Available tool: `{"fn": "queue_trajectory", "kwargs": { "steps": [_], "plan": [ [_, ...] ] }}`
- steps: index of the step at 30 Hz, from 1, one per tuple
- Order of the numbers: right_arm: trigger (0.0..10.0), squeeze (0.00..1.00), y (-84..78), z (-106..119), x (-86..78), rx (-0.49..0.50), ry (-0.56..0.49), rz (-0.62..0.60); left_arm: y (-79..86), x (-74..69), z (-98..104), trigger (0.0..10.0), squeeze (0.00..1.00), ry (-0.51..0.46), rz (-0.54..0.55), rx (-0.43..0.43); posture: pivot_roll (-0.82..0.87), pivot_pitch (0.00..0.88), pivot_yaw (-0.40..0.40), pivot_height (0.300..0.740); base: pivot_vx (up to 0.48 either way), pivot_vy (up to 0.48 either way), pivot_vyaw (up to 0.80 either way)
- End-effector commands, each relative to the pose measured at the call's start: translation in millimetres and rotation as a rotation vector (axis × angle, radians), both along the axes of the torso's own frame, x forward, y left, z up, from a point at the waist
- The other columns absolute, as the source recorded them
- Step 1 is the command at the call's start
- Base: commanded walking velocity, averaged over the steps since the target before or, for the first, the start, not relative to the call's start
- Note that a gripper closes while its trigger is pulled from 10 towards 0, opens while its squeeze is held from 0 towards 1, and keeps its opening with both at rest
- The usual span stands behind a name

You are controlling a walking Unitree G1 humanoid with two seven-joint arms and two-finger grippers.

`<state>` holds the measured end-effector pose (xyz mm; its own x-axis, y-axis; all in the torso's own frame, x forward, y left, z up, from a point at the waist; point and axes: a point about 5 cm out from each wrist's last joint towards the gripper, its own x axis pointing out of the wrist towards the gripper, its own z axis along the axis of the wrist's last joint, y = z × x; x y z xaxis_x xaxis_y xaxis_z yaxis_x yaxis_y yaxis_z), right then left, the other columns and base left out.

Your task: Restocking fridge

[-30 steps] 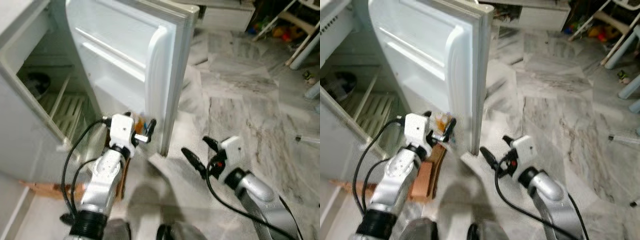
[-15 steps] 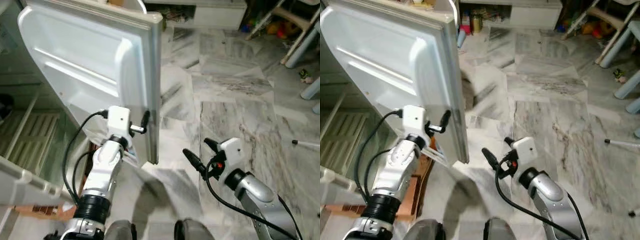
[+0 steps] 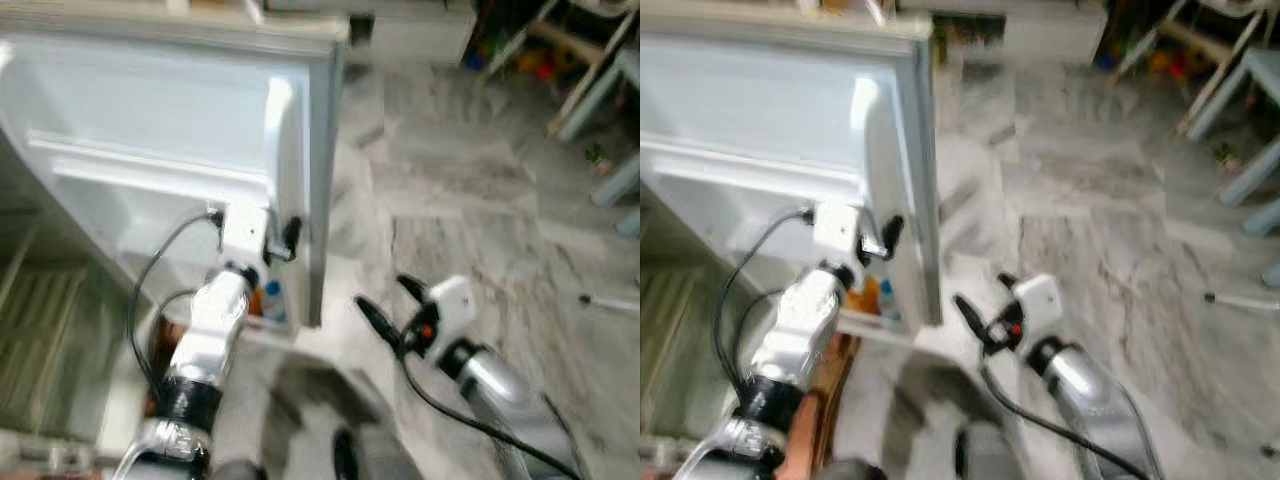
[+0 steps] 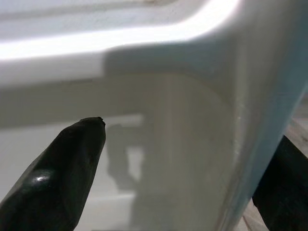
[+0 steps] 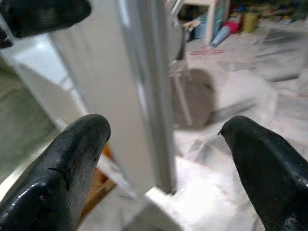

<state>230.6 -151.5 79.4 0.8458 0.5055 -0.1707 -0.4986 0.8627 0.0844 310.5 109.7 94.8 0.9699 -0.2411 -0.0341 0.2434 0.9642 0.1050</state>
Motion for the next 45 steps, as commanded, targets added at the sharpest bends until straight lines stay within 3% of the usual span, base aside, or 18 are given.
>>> {"fn": "queue_trajectory", "kwargs": {
  "steps": [1, 5, 9, 24, 37, 45],
  "plan": [
    [10.0, 0.0, 3.3, -1.6, -1.4, 0.001, 0.0, 0.009, 27.1, -8.2, -12.3, 10.0, 0.0, 0.045, 0.105, 0.038, 0.01, 0.106, -0.023, 0.74, 0.0, 0.0, 0.0],
    [10.0, 0.0, 1.8, -2.8, 1.3, -0.014, -0.004, 0.001, 40.8, -22.0, -17.4, 10.0, 0.0, 0.065, 0.159, 0.056, 0.02, 0.105, -0.027, 0.74, 0.0, 0.0, 0.0],
    [10.0, 0.0, 1.0, -3.4, 2.9, -0.016, -0.006, -0.002, 42.3, -28.2, -18.0, 10.0, 0.0, 0.066, 0.113, 0.053, 0.02, 0.104, -0.03, 0.74, 0.0, 0.0, 0.0],
    [10.0, 0.0, 0.5, -4.2, 5.5, -0.035, -0.02, -0.018, 24.4, -10.2, -3.1, 10.0, 0.0, 0.023, 0.062, 0.043, 0.01, 0.099, -0.022, 0.74, 0.48, 0.0, 0.0],
    [10.0, 0.0, 0.6, -3.9, 4.9, -0.041, -0.027, -0.03, -9.3, 11.4, 3.7, 10.0, 0.0, 0.034, 0.013, 0.033, 0.01, 0.103, -0.022, 0.74, 0.406, 0.0, 0.0],
    [10.0, 0.0, 0.0, -2.8, 4.3, -0.038, -0.029, -0.04, -6.0, -0.8, 0.9, 10.0, 0.0, 0.028, -0.011, 0.032, 0.0, 0.107, -0.014, 0.74, 0.0, 0.0, 0.0]
  ]
}}
